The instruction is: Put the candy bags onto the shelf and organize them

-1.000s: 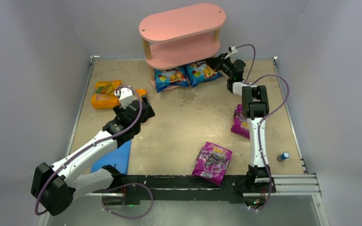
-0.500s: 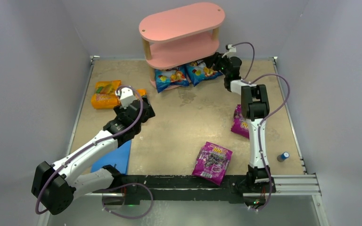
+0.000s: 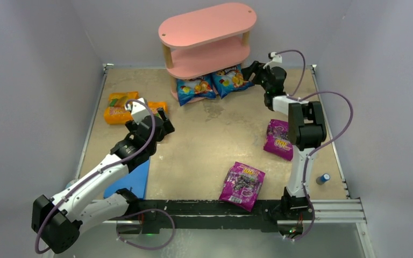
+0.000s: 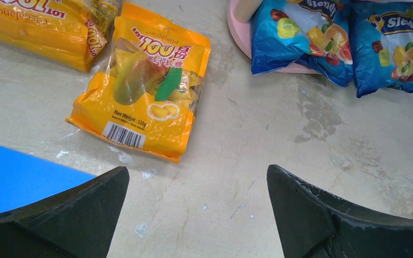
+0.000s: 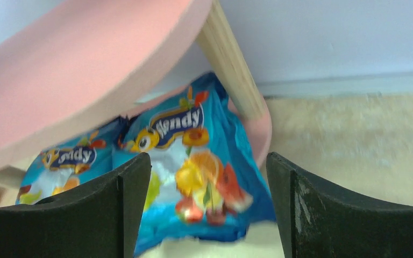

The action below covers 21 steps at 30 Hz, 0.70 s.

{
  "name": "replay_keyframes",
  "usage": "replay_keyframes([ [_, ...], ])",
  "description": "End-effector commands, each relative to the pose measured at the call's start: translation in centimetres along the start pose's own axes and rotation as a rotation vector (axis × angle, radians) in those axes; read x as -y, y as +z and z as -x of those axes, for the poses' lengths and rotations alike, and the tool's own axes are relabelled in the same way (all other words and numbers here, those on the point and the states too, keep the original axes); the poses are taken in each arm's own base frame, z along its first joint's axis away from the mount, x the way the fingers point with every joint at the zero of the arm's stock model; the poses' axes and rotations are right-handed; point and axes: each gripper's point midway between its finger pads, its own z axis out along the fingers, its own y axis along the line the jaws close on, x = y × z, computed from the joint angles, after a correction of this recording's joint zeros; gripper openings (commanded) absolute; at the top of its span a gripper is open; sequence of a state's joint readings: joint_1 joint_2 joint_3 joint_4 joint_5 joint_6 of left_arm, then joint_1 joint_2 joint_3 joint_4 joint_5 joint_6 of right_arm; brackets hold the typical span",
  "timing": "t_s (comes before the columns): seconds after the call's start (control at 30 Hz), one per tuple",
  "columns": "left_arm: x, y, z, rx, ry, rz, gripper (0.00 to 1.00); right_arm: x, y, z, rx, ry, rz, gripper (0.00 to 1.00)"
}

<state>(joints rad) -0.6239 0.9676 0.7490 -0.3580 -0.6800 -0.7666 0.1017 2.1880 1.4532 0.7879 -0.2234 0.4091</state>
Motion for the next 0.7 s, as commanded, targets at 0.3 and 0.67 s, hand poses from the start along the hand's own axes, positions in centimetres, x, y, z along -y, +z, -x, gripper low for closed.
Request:
replay_keyframes([
  [0.3, 0.5, -0.4, 1.3, 0.036, -0.039, -0.026, 0.99, -2.1, -6.5, -3.8, -0.040, 0.337, -0.002, 0.77],
  [0.67, 0.3, 0.0, 1.1, 0.037, -0.026, -0.009, 0.99, -5.6, -2.5, -7.0, -0.108, 0.309, 0.074, 0.61],
])
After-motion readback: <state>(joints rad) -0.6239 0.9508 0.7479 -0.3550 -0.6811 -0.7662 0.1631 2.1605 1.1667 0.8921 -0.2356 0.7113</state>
